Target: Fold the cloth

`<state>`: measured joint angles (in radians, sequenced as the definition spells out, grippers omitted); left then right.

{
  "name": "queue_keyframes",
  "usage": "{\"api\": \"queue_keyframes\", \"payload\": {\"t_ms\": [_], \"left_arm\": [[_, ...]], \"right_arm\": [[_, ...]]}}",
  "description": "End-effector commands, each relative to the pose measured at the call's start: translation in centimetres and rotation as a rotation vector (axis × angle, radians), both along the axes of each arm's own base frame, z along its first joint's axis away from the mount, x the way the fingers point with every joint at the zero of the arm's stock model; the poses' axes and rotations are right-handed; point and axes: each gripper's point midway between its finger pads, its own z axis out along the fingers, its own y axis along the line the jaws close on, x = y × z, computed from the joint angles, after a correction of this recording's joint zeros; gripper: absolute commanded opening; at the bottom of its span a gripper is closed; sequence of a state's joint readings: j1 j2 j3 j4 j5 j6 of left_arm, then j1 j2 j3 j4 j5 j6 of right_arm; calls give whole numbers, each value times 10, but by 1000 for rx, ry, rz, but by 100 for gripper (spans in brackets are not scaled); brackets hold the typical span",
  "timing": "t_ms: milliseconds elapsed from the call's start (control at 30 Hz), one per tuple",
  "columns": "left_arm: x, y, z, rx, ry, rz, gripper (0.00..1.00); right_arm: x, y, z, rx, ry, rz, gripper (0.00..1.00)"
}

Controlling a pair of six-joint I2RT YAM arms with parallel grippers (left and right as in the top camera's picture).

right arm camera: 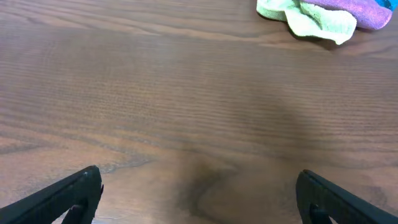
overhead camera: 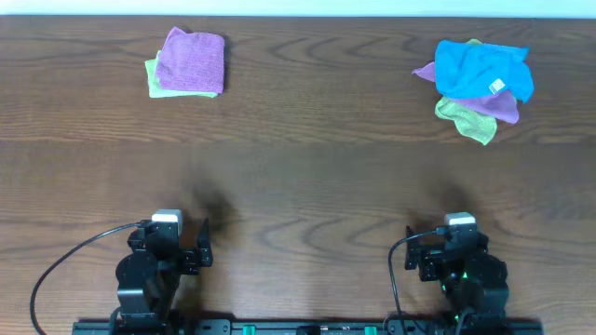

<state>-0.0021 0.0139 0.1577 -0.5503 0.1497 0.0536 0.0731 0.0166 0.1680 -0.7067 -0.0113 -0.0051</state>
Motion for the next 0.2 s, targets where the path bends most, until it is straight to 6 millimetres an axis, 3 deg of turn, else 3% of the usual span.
{"api": "queue_keyframes", "payload": {"t_ms": [0,167], "left_arm": [[0,0,-3,13,-1,-9,95],[0,0,-3,13,-2,-9,95]], "right_arm": [[-1,-1,-4,-7,5,2,99],[-1,-1,-4,-7,5,2,99]]}}
